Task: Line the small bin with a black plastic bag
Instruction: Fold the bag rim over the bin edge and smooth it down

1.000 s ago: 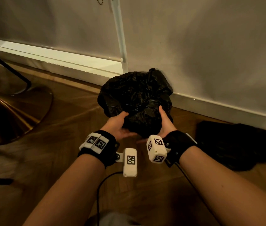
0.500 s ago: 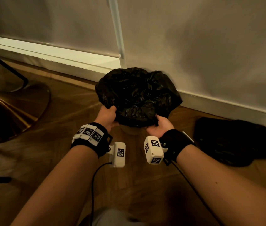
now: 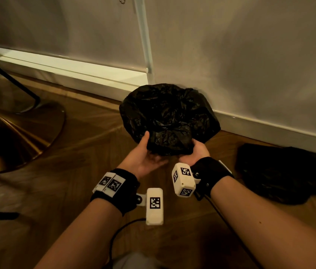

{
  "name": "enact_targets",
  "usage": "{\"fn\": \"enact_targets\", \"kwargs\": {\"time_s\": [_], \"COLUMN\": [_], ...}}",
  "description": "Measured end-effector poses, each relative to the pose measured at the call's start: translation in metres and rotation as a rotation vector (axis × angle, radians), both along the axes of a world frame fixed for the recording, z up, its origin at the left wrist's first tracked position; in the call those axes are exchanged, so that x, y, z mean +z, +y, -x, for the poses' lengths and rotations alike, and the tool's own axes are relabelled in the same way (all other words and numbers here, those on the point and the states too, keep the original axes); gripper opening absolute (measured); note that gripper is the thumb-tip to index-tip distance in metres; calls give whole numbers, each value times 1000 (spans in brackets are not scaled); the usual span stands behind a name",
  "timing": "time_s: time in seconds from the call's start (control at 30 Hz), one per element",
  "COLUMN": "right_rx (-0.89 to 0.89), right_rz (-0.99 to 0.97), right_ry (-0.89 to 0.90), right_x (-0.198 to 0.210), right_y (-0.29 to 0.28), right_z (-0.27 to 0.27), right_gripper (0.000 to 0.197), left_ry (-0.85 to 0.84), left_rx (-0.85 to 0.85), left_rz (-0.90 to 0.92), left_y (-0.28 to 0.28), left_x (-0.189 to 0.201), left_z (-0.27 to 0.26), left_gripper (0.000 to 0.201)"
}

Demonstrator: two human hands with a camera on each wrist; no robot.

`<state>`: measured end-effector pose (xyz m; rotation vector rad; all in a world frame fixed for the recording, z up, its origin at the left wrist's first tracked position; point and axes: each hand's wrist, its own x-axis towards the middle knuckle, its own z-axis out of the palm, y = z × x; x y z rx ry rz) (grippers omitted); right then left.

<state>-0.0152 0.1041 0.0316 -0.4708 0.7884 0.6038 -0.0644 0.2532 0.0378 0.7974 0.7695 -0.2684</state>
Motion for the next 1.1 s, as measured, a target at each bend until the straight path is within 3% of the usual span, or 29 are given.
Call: {"fn": "enact_targets", "kwargs": {"time_s": [0.07,0.13,0.23,0.33,0.37,0.43,0.5,0.6,0.67,0.73,0.83,0.93,1.0,1.1], "right_rx": [19,57,70,25,-5,-43,-63,4,26,97,200,319,325,176], "right_rz": [25,219,211,339,189,77,53,263,437,473,560,633,670,706], "right_ry": [10,-51,-118,-123,-58,-155,-243,-271,-247,-248,-304,-344,-340,-265], "right_x": [-7,-11,-16,-17,-20,-22,-24,-15,-14,-13,-10,4,2,0], "right_y": [3,3,2,-4,-8,-6,3,23,24,18,-3,-24,-31,-32], "right_z": [0,-5,-18,-25,-24,-16,-16,-19,-27,-34,-50,-62,-70,-67], "right_gripper": [44,49,52,45,44,59,83,128,134,115,64,48,58,111], "left_ry": [-22,-49,-84,-83,-100,-113,-87,-49,-59,-74,-47,-13,-20,-30], "left_rx": [59,91,47,-26,-24,11,23,-46,-89,-145,-280,-262,-127,-21], "left_rz": [-14,-18,-47,-242,-305,-387,-457,-531,-499,-415,-295,-242,-199,-144], "left_y": [0,5,13,30,36,47,48,43,36,29,25,33,38,39], "left_x": [-4,-7,-13,-13,-10,-5,-2,-4,-5,-5,-1,4,5,8], "left_z": [-1,0,5,-1,-6,-19,-29,-32,-28,-21,-7,-4,-7,-15], "left_gripper": [51,47,46,52,59,74,67,53,46,41,43,49,42,42]}}
